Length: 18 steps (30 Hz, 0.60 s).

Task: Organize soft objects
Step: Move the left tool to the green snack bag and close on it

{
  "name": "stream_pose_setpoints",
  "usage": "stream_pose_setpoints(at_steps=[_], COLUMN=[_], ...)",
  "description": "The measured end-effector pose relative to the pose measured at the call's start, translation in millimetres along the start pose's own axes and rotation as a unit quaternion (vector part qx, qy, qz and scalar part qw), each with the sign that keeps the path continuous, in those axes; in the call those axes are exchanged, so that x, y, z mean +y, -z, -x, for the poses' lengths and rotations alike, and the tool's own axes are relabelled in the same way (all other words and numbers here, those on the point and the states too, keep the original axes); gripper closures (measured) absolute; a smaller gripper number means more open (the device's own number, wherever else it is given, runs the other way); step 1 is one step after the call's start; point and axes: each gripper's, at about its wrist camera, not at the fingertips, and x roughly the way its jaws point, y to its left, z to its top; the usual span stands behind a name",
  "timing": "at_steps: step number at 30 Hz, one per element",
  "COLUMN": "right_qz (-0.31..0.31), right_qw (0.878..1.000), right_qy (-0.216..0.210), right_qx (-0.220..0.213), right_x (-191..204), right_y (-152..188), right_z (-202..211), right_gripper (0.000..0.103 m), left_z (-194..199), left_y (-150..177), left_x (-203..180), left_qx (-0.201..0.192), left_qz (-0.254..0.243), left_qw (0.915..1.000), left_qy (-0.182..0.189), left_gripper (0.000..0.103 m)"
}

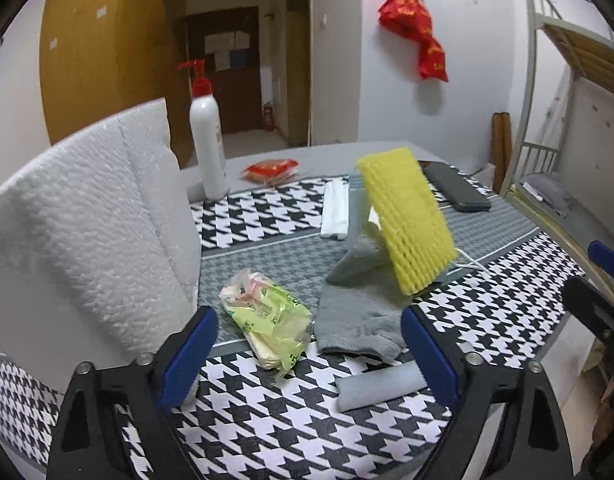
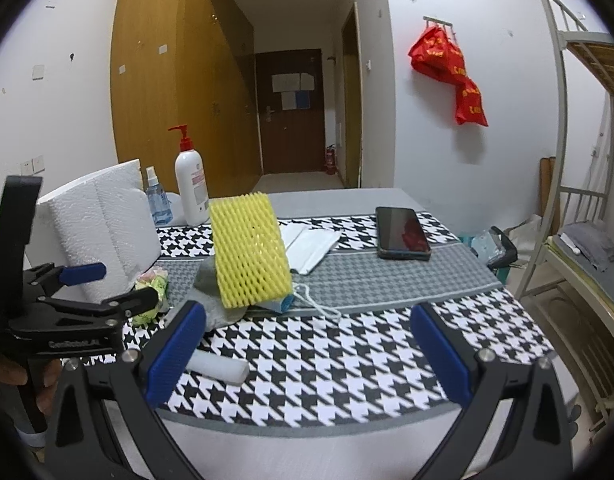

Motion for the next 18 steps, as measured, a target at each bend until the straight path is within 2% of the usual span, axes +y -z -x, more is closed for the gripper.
stream_pose_setpoints(at_steps=[6, 12, 18], right_qz=[0.014, 0.026, 0.048], right_qw=[1.000, 0.999, 0.997], right_qy=[-0.011, -0.029, -0.043], right_qx=[0.009, 0.030, 0.040], right_x=[0, 1, 9], right_y=[-8, -17, -23], right_z=[-13, -32, -44], right_gripper=[0.000, 0.000, 0.000], left_z=[-18, -32, -42], left_y=[-3, -5, -1], left_x=[5, 9, 13], left_qx=[0.021, 0.042, 0.059], left_qz=[0.025, 0.041, 0.043], left_qw=[0.9993, 0.9978, 0.9962], left_qy=[-0.018, -0.031, -0.048], left_gripper=[0.027, 0.044, 0.050])
